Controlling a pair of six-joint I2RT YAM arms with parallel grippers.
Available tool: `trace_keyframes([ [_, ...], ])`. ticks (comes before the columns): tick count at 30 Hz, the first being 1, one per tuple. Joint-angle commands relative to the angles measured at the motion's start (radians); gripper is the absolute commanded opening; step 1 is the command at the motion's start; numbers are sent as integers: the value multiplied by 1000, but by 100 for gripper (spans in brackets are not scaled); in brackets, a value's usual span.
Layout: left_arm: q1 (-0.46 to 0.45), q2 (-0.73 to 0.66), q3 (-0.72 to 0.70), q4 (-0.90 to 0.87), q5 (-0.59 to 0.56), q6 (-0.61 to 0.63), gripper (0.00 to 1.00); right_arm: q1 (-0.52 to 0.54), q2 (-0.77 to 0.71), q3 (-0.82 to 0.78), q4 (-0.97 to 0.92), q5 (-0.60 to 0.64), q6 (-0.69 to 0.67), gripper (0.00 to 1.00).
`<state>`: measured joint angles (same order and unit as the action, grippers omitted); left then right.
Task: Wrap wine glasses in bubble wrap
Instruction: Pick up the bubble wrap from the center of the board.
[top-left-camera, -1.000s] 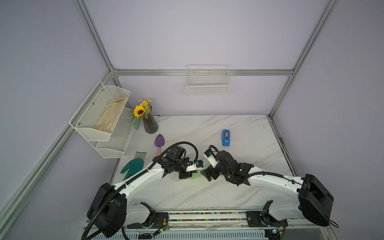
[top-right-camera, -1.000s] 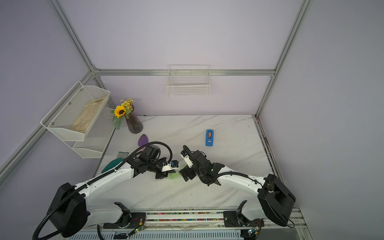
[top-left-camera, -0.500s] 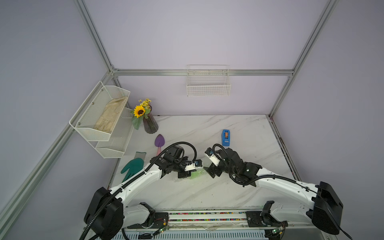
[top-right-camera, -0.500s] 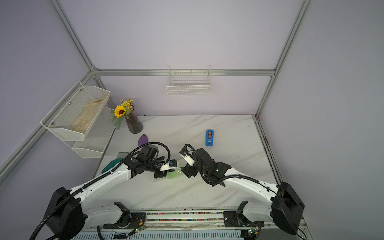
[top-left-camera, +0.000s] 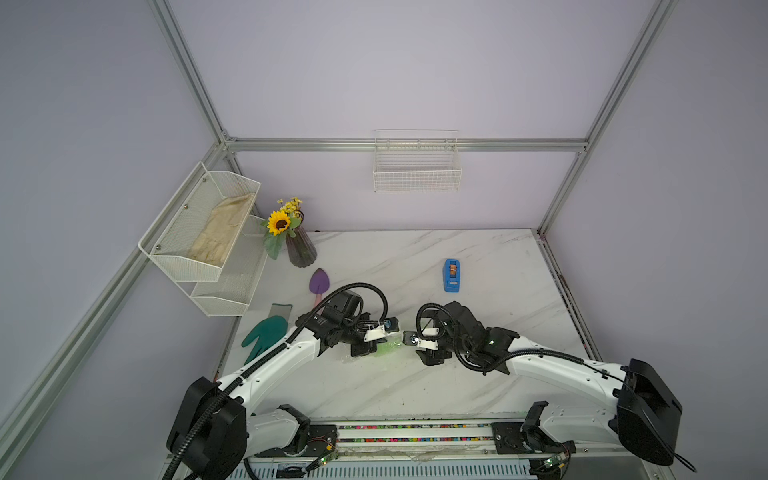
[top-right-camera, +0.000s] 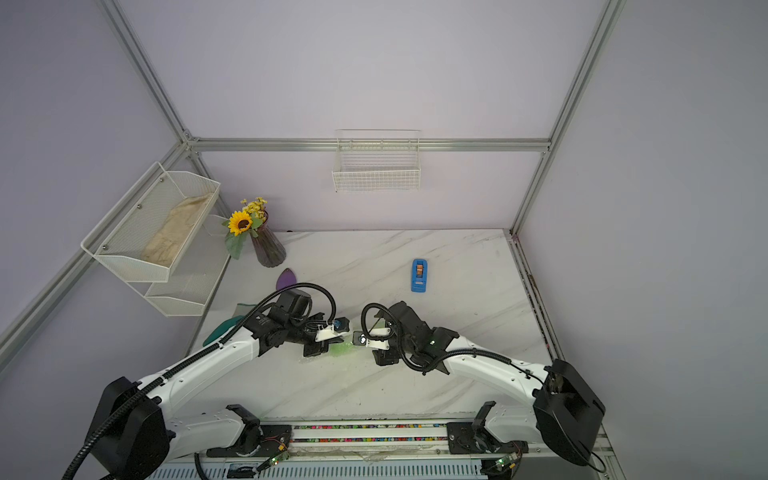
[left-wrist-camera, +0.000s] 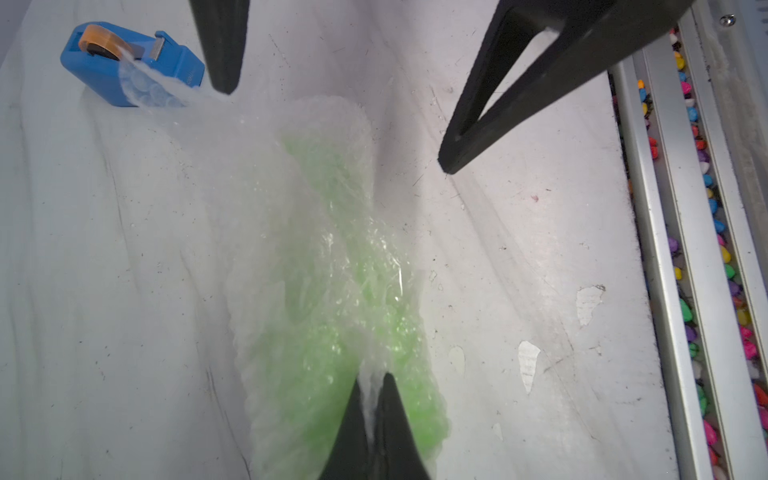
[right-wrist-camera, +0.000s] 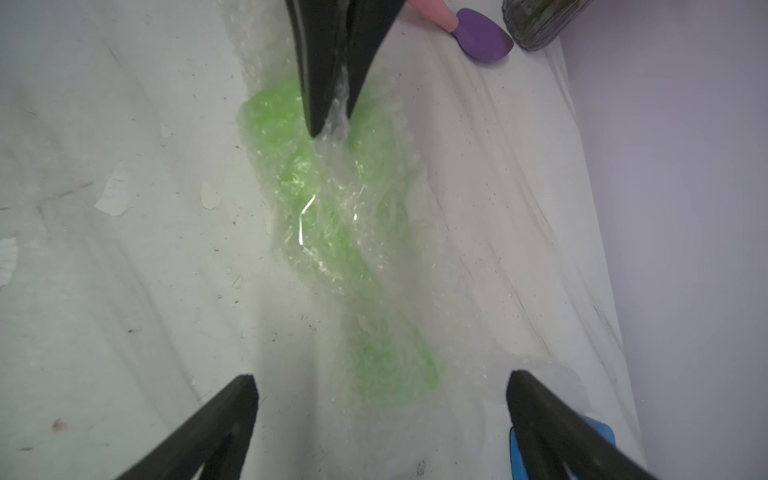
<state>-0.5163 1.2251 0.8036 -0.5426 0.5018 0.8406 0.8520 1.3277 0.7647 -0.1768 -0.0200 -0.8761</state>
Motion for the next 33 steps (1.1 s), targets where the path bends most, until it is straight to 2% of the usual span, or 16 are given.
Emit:
trace_keyframes([
  [1, -21, -42, -22, 50, 65, 19, 5, 12, 95, 14, 133, -32, -117, 97],
  [5, -22, -57, -33, 51, 67, 25, 5, 13, 124, 9, 215, -15, -190, 93],
  [8, -21, -75, -38, 53, 75, 31, 5, 14, 87, -65, 317, 19, -273, 93],
  [11, -19, -85, -50, 72, 68, 32, 5, 13, 68, -61, 300, -40, -285, 89],
  [17, -19, -81, -44, 74, 58, 32, 5, 14, 126, -1, 216, -74, -257, 64],
  [23, -18, -93, -43, 84, 27, 25, 6, 13, 133, 25, 191, -84, -219, 28],
  [25, -18, -115, -27, 86, 3, 12, 18, 14, 122, 22, 191, -95, -183, 16],
  [26, -17, -125, -16, 86, -8, 1, 27, 14, 113, 16, 199, -101, -159, 11],
  [28, -17, -161, 20, 90, -41, -40, 53, 12, 81, -12, 248, -124, -83, 0],
  [30, -17, -195, 68, 92, -80, -94, 66, 11, 49, -49, 326, -151, -1, 0],
  [33, -12, -226, 169, 86, -150, -205, 79, 5, -8, -117, 487, -178, 152, 0],
])
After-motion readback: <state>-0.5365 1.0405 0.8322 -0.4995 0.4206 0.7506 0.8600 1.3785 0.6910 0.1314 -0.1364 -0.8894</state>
